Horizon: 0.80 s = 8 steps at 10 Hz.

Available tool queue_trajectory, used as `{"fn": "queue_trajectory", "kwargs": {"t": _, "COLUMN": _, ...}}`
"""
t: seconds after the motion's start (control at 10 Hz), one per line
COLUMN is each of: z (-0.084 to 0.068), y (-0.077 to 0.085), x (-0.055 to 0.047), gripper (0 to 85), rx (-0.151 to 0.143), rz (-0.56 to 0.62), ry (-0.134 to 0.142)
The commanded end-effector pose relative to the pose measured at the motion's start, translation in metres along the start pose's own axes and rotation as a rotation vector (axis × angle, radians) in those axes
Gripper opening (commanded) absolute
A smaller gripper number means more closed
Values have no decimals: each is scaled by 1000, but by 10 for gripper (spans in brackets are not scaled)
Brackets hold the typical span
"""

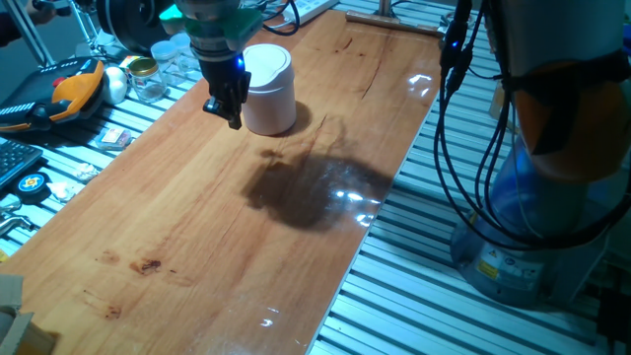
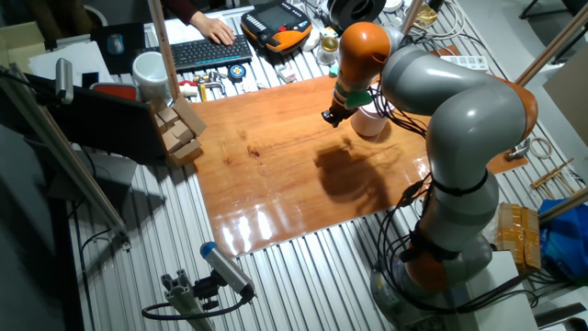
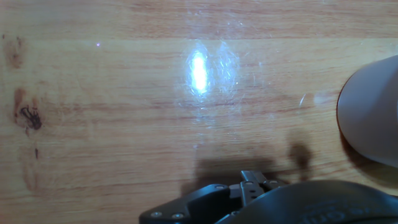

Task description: Put the garbage in the trash can

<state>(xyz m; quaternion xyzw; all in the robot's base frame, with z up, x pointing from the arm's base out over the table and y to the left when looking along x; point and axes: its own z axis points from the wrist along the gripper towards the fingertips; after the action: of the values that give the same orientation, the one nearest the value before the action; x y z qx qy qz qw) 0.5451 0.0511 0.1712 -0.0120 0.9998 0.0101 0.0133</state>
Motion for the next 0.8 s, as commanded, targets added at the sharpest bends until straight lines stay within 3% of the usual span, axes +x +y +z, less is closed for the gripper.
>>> {"fn": "queue_trajectory", "kwargs": {"t": 0.0, "z": 0, "y": 0, "x": 0, "gripper": 0, "rx": -7, "rz": 1, "ry": 0}}
{"fn": "queue_trajectory", "kwargs": {"t": 0.7, "z": 0, "y": 0, "x": 0, "gripper": 0, "rx": -12, "rz": -19, "ry": 9}}
